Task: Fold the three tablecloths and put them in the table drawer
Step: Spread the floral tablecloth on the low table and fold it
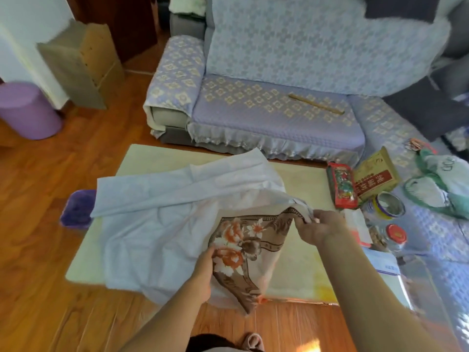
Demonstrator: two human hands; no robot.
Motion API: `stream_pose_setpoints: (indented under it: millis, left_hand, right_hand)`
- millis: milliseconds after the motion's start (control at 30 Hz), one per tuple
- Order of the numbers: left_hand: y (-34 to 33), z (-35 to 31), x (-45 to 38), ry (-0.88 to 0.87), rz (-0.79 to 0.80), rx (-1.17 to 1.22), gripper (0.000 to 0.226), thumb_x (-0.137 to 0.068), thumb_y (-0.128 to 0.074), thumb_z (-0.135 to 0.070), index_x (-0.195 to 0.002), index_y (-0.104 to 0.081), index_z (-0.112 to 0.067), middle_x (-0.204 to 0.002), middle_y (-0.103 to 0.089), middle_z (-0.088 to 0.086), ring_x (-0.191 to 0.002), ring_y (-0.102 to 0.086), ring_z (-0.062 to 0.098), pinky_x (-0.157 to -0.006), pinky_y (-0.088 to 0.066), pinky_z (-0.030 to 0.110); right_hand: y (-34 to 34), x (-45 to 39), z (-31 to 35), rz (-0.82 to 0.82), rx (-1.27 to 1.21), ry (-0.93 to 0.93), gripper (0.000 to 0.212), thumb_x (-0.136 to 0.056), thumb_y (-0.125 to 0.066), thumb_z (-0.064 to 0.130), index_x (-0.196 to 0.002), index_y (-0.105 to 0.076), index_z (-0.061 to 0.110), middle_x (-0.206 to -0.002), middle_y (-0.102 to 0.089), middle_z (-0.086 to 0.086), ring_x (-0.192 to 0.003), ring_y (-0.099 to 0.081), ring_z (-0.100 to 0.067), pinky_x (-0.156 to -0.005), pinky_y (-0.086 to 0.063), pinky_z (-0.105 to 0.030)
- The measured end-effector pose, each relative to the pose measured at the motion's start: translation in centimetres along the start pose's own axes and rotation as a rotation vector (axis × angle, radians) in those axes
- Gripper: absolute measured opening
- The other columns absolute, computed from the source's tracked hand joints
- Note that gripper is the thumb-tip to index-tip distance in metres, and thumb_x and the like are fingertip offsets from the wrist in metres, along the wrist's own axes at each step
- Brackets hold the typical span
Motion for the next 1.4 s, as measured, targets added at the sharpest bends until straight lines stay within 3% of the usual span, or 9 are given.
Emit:
stream_pose_setpoints:
  millis: [200, 433, 667, 800, 933, 1033, 1133, 1233, 1400]
  left_hand:
    - [0.4, 3.8, -8.4, -0.125, -0.234, -0.001, 0.091, -0.078, -0.062, -0.065, -0.152, -0.034, -0.022, -0.137, -0.059, 0.014, -0.123, -0.058, 0.033, -0.107, -0.046, 0.054]
    - [0.5, 3.7, -3.5, -0.149, -0.24, -0.143, 0.006, -0.081, -0.067, -0.009, -0.082, -0.07, -0.004, -0.087, -0.073, 0.017, -0.078, -0.065, 0.028, -0.074, -0.048, 0.034]
    - [-0.7, 2.1, 8.9, -0.692, -0.425, -0.154, 0.023, -0.102, -0.059, -0.015, -0.082, -0.069, -0.017, -0.073, -0.07, -0.005, -0.07, -0.063, 0.01, -0.067, -0.047, 0.027]
    - [-5.5, -1.4, 15.9, -0.993, -0.227, -0.653, 0.023, -0.101, -0.061, -0.017, -0.082, -0.066, -0.029, -0.08, -0.067, -0.014, -0.076, -0.061, 0.002, -0.069, -0.042, 0.012]
    - [-10.5, -3.2, 18.7, -0.974, 0.042, -0.842, 0.014, -0.099, -0.065, -0.02, -0.096, -0.074, -0.03, -0.092, -0.072, -0.012, -0.085, -0.065, 0.0, -0.078, -0.048, 0.016]
    - [-13.5, -3.3, 20.2, -0.924, 0.171, -0.784, 0.013, -0.098, -0.066, -0.018, -0.096, -0.076, -0.027, -0.092, -0.075, -0.005, -0.08, -0.069, 0.019, -0.074, -0.054, 0.032]
    - [-13.7, -2.0, 20.3, -0.938, 0.117, -0.679, 0.007, -0.097, -0.069, -0.024, -0.092, -0.074, -0.025, -0.083, -0.071, 0.001, -0.067, -0.062, 0.02, -0.063, -0.049, 0.032]
    - [-11.7, 0.3, 20.1, -0.894, 0.09, -0.531, 0.008, -0.094, -0.07, -0.022, -0.098, -0.066, -0.028, -0.074, -0.059, -0.003, -0.06, -0.052, 0.011, -0.057, -0.041, 0.02]
    - [-5.3, 6.2, 19.5, -0.624, 0.092, -0.714, 0.01, -0.086, -0.075, -0.028, -0.083, -0.067, -0.023, -0.066, -0.066, 0.002, -0.06, -0.058, 0.014, -0.06, -0.046, 0.03]
  right_hand:
    - [2.3, -0.1, 1.4, 0.069, 0.031, -0.016, 0.035, -0.107, -0.038, 0.018, -0.136, -0.051, 0.005, -0.132, -0.06, -0.004, -0.121, -0.057, -0.017, -0.082, -0.047, -0.026]
    - [3.0, -1.0, 3.8, -0.001, 0.043, -0.024, 0.044, -0.106, -0.044, 0.022, -0.147, -0.043, 0.007, -0.148, -0.05, -0.004, -0.135, -0.05, -0.022, -0.107, -0.042, -0.032]
    - [6.5, -2.5, 9.4, 0.063, 0.24, 0.016, 0.029, -0.102, -0.049, 0.021, -0.118, -0.049, -0.003, -0.111, -0.057, -0.023, -0.104, -0.061, -0.037, -0.091, -0.054, -0.043]
    - [9.6, -2.0, 10.9, -0.054, 1.012, 0.661, 0.035, -0.093, -0.06, 0.013, -0.128, -0.057, 0.015, -0.129, -0.057, -0.012, -0.106, -0.056, -0.028, -0.083, -0.049, -0.038]
    - [5.3, 7.6, 4.7, 0.983, 1.679, 1.065, 0.067, -0.086, -0.076, 0.038, -0.144, -0.044, 0.046, -0.16, -0.027, 0.019, -0.149, -0.02, -0.007, -0.116, -0.023, -0.03]
    - [3.7, 11.2, 2.0, 1.337, 2.153, 1.221, 0.078, -0.08, -0.079, 0.04, -0.146, -0.037, 0.045, -0.153, -0.034, 0.027, -0.148, -0.017, -0.002, -0.12, 0.001, -0.025]
    - [3.6, 10.9, 3.1, 1.213, 2.429, 1.314, 0.037, -0.084, -0.071, 0.043, -0.117, -0.056, 0.039, -0.107, -0.067, 0.016, -0.106, -0.058, -0.009, -0.124, -0.015, -0.042]
    - [4.7, 10.4, 3.9, 1.118, 2.526, 1.571, 0.016, -0.088, -0.059, 0.034, -0.076, -0.059, 0.024, -0.069, -0.06, 0.003, -0.069, -0.053, -0.02, -0.103, -0.044, -0.052]
    - [2.6, 11.5, 6.3, 0.96, 2.231, 1.785, 0.013, -0.088, -0.067, 0.027, -0.075, -0.065, 0.026, -0.074, -0.071, -0.001, -0.082, -0.065, -0.031, -0.114, -0.037, -0.045]
Point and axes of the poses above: each hand's wrist, its own x-axis away from the middle knuckle, its own y-axis out of the back of the hand, z = x × y, the point moved 2 cm from there along -x, towards the middle knuckle
